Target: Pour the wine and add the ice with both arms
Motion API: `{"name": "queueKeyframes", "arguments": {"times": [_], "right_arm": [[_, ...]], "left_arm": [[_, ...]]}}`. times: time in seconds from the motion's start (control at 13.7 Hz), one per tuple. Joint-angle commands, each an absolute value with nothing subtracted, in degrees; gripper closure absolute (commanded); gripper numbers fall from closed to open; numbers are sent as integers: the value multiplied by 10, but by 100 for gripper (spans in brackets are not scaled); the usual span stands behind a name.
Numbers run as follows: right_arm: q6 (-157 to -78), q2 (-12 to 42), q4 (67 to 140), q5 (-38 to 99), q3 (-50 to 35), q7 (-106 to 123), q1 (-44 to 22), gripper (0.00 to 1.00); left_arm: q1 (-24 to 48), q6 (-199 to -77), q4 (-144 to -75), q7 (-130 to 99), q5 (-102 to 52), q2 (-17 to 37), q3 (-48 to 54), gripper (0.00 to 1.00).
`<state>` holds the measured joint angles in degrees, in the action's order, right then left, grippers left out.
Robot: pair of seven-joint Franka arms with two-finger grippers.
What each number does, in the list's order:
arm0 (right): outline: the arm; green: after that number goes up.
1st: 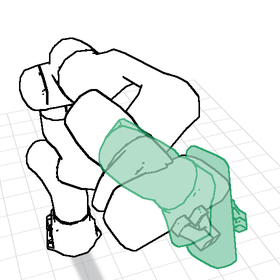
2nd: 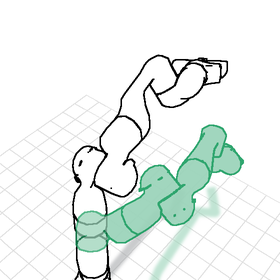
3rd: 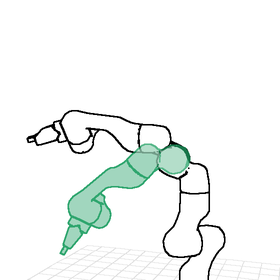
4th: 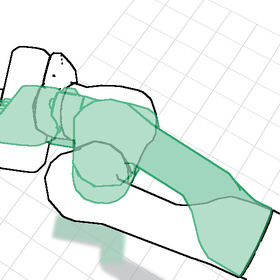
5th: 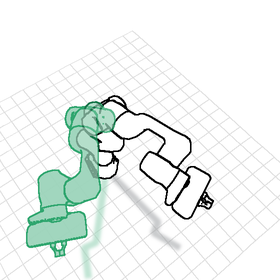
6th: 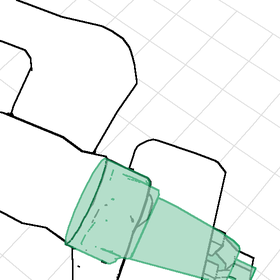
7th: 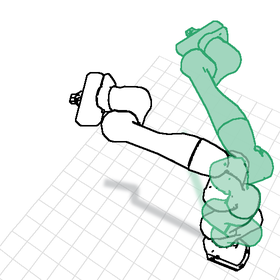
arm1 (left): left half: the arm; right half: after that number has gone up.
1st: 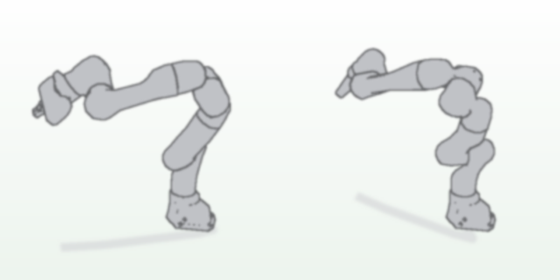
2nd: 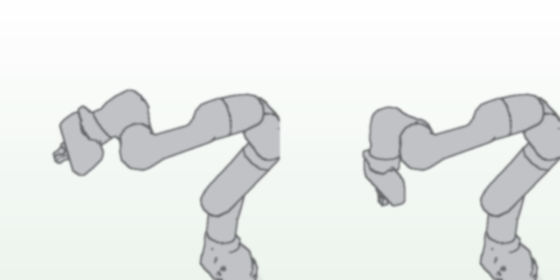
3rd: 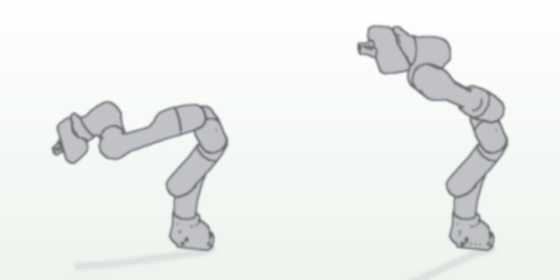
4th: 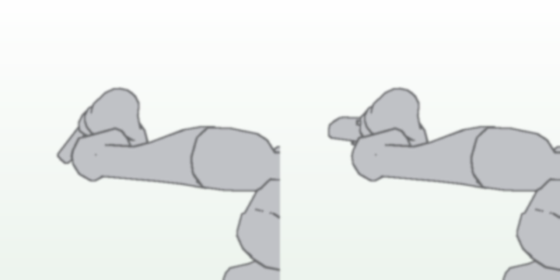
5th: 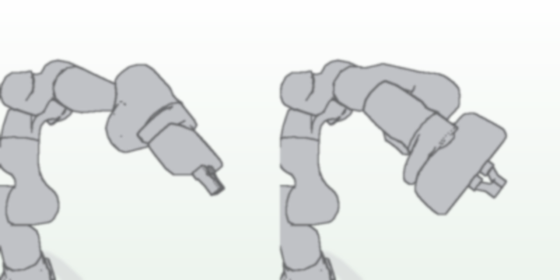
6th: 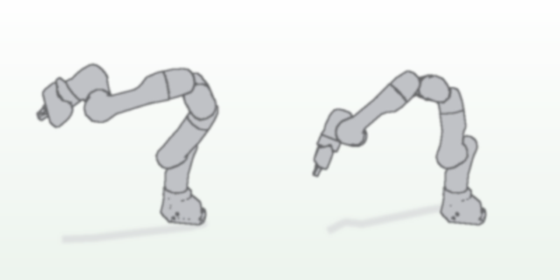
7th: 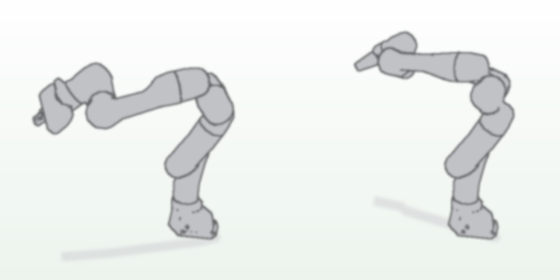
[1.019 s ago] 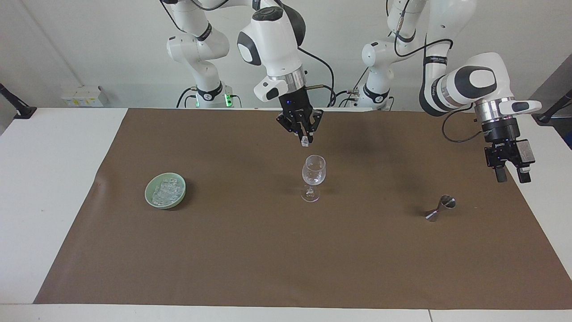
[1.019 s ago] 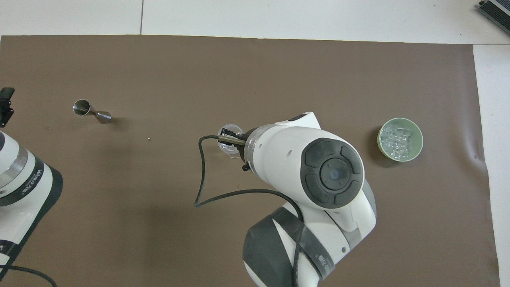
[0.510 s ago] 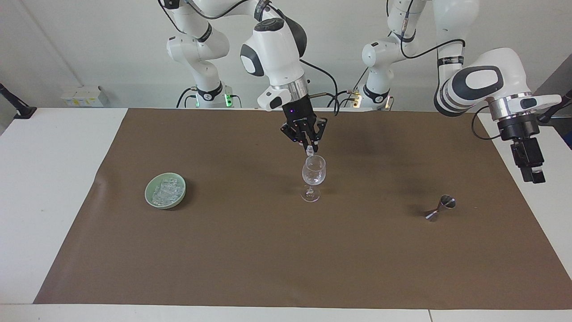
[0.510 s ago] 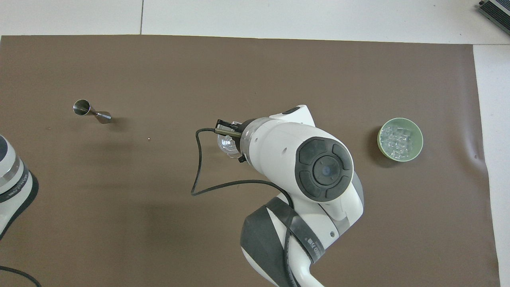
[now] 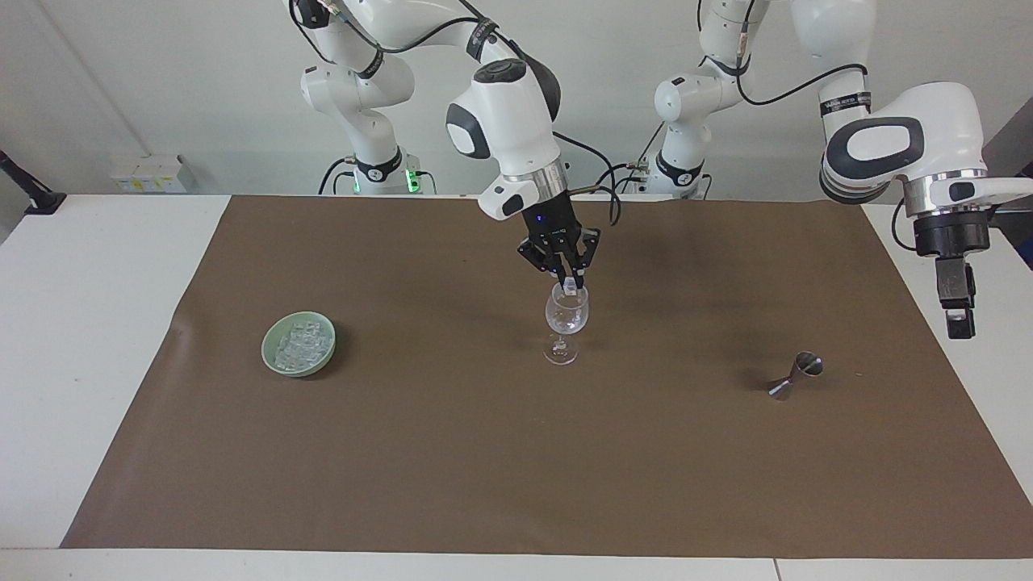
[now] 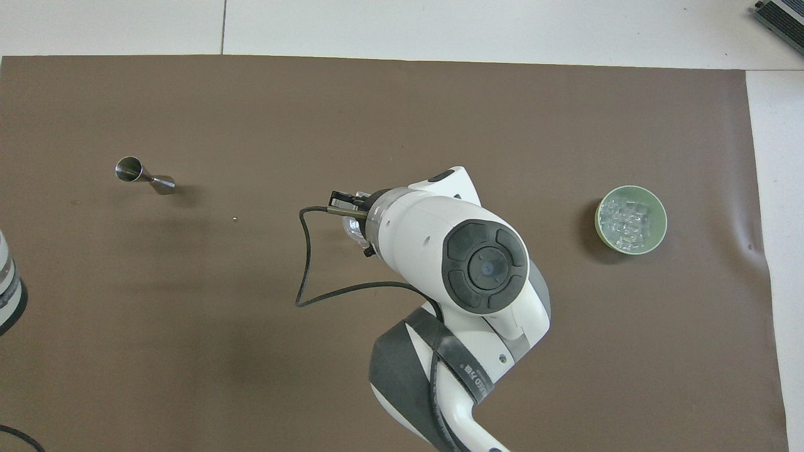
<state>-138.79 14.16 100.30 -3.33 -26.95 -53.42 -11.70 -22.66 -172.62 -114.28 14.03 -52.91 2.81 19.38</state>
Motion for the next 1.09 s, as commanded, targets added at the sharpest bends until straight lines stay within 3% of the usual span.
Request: {"name": "queueKeyframes", "arguments": {"times": [0.0, 0.36, 0.66, 0.87, 0.95, 1.02], "right_arm": [[-1396, 151, 1000, -40, -272, -527, -118, 100], [-1395, 152, 1005, -40, -272, -525, -117, 100], [-1396, 152, 1005, -39, -272, -525, -117, 100], [-1396, 152, 1005, -38, -272, -526, -117, 81], [-1396, 152, 1005, -37, -272, -526, -117, 67], [-1396, 152, 1005, -37, -272, -527, -117, 60]], "left_arm": [[-248, -1633, -1149, 95, -451, 4, 193, 0], [-248, -1459, -1133, 4, -258, -17, 192, 0], [-238, -1231, -1046, 4, -81, -10, 194, 0], [-234, -1103, -1005, -8, -70, -8, 197, 0], [-229, -1041, -971, -8, -65, -2, 197, 0], [-229, -1006, -955, -7, -52, -1, 198, 0]]}}
